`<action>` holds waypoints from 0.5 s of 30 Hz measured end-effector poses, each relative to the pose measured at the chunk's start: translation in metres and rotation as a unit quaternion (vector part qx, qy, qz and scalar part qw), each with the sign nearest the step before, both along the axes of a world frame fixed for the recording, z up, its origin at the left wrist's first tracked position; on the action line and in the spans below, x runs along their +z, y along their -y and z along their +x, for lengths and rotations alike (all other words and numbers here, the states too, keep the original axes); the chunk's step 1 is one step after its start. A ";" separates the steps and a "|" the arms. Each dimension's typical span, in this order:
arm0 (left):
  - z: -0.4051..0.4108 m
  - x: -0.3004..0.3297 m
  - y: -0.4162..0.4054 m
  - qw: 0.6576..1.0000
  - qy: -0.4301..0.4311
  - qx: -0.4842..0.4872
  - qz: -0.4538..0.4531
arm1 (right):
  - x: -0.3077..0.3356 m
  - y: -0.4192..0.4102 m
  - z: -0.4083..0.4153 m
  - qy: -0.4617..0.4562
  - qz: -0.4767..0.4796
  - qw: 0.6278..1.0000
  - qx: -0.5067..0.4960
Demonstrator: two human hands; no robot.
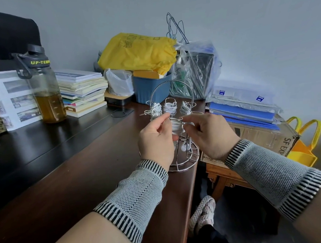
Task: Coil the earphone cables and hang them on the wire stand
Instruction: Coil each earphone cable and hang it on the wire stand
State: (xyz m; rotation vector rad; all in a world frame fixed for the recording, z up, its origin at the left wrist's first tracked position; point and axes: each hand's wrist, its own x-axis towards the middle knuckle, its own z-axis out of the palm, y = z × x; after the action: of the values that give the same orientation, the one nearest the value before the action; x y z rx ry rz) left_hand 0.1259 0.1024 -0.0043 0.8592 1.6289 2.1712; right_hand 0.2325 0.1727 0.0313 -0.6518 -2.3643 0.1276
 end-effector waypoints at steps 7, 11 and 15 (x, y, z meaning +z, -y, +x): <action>-0.001 0.000 0.001 1.000 -0.009 -0.013 -0.008 | -0.008 -0.002 0.012 -0.072 0.005 0.997 0.022; -0.001 -0.005 -0.002 0.999 -0.033 -0.022 -0.016 | -0.014 0.001 0.016 -0.079 0.010 0.996 0.036; 0.000 -0.007 -0.004 0.999 -0.039 -0.028 -0.024 | -0.019 0.011 0.018 -0.064 0.035 0.994 0.077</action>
State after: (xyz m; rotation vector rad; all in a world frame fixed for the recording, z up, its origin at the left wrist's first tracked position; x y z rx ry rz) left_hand 0.1254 0.1061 -0.0111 0.9743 1.6654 2.0781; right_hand 0.2504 0.1619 0.0122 -0.4140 -2.2817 0.1484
